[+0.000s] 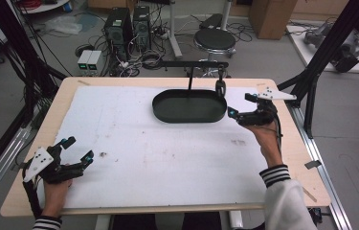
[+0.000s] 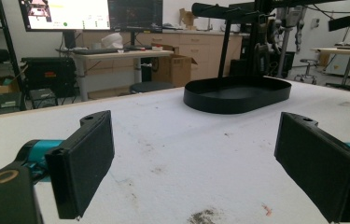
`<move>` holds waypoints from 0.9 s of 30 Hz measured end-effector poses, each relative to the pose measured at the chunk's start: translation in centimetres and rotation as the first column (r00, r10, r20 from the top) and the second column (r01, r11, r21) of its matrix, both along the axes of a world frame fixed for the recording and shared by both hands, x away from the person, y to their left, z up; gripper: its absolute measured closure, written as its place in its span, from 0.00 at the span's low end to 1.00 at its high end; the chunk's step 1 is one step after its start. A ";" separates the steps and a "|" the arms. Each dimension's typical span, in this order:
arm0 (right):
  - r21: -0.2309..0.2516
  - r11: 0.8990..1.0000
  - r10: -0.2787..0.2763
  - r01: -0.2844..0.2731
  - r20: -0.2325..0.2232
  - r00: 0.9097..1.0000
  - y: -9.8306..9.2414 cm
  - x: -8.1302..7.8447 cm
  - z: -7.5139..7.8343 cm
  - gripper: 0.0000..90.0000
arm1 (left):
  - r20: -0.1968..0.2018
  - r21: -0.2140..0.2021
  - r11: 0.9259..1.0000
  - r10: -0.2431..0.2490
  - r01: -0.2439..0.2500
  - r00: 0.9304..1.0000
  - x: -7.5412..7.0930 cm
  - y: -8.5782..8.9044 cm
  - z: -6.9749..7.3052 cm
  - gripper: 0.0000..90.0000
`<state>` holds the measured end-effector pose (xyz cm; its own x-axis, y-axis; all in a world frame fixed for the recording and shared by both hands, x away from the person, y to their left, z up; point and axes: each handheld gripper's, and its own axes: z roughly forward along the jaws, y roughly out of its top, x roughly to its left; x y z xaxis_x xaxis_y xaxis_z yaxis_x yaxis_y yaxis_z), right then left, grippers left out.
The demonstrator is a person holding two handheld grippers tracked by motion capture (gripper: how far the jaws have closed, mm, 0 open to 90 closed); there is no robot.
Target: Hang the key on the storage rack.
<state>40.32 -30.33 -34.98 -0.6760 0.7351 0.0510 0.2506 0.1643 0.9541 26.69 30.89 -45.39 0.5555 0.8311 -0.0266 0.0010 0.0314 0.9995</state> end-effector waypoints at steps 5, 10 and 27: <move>0.024 1.000 0.004 -0.005 0.082 0.997 -0.8 -3.0 -1.1 0.00 | 0.003 0.006 1.000 0.000 0.000 1.000 0.0 0.0 0.0 0.14; 0.055 0.998 -0.018 0.010 0.137 0.990 -2.0 -5.6 -2.8 0.00 | 0.008 0.007 1.000 0.000 0.000 1.000 -0.1 -0.1 0.0 0.14; 0.139 0.990 -0.055 0.031 0.173 0.983 -3.0 -9.4 -9.8 0.00 | 0.012 0.007 1.000 0.001 -0.001 1.000 -0.1 -0.1 0.0 0.14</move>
